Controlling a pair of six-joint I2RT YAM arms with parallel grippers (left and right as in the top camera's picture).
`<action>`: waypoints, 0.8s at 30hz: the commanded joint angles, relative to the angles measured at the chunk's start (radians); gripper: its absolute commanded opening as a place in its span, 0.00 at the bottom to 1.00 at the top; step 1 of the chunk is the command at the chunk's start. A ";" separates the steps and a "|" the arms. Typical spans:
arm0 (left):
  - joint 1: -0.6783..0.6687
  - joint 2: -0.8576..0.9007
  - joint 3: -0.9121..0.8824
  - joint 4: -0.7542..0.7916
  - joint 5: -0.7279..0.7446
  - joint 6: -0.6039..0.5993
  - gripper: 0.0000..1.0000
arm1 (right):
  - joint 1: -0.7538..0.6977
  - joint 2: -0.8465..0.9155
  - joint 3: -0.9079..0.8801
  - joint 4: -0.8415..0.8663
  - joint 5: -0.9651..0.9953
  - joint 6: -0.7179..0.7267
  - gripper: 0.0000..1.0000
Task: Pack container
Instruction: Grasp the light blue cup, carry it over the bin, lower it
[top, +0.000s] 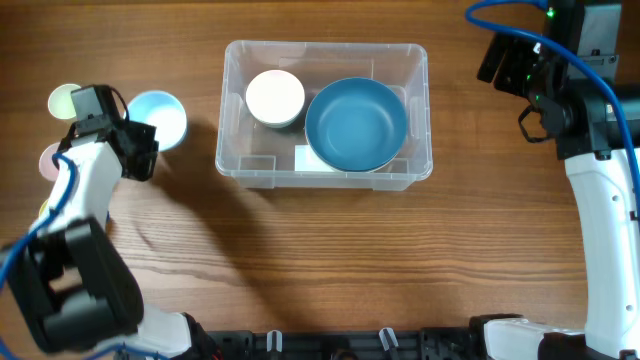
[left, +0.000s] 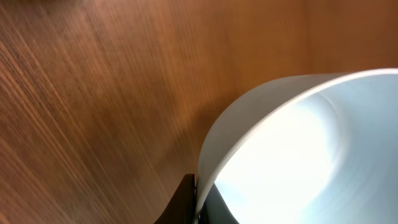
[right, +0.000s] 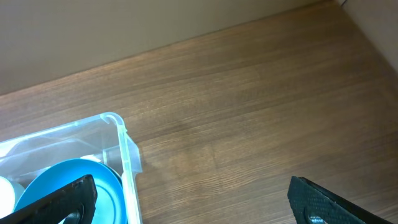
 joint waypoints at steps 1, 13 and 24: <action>-0.023 -0.156 -0.006 -0.035 -0.109 0.019 0.04 | -0.002 0.013 0.014 0.003 0.013 0.003 1.00; -0.312 -0.563 0.010 0.062 0.024 0.295 0.04 | -0.002 0.013 0.014 0.003 0.013 0.003 1.00; -0.584 -0.426 0.030 0.110 -0.196 0.353 0.04 | -0.002 0.013 0.014 0.003 0.013 0.003 1.00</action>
